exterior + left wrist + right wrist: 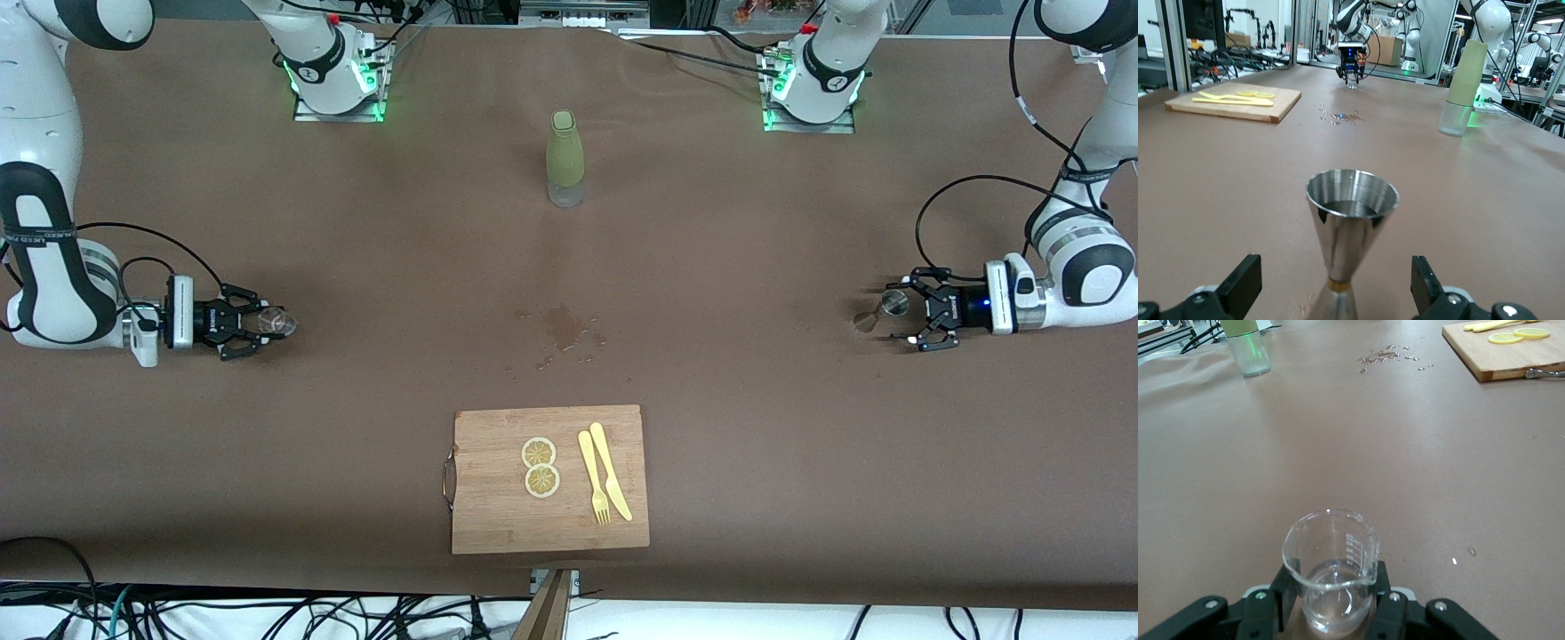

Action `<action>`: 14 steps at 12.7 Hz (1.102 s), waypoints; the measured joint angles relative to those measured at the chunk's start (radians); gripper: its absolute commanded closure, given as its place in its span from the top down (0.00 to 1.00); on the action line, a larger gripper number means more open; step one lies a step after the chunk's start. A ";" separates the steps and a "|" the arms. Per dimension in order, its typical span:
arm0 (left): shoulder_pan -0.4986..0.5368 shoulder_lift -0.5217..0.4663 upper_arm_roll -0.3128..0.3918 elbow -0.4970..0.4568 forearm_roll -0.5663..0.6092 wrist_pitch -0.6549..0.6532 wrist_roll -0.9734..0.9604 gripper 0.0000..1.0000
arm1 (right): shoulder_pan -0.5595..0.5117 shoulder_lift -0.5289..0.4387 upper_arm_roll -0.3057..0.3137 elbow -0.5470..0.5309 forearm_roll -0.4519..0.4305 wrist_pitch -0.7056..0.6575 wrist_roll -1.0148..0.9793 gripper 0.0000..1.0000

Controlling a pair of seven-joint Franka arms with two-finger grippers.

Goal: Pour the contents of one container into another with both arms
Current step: 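Lift the jigger with the left gripper while the right gripper lifts the beaker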

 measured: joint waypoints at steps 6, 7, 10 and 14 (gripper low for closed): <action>-0.022 0.041 0.000 0.000 -0.032 0.016 0.049 0.74 | 0.069 -0.059 0.006 0.052 -0.039 0.000 0.122 0.09; -0.023 0.047 0.000 0.000 -0.033 0.016 0.054 0.65 | 0.092 -0.092 0.010 0.057 -0.070 0.000 0.176 0.09; -0.028 0.055 0.000 0.001 -0.037 0.016 0.062 0.23 | 0.134 -0.179 0.080 0.084 -0.182 0.000 0.383 0.10; -0.028 0.059 0.000 0.001 -0.042 0.016 0.068 0.00 | 0.156 -0.195 0.150 0.118 -0.208 0.004 0.478 0.12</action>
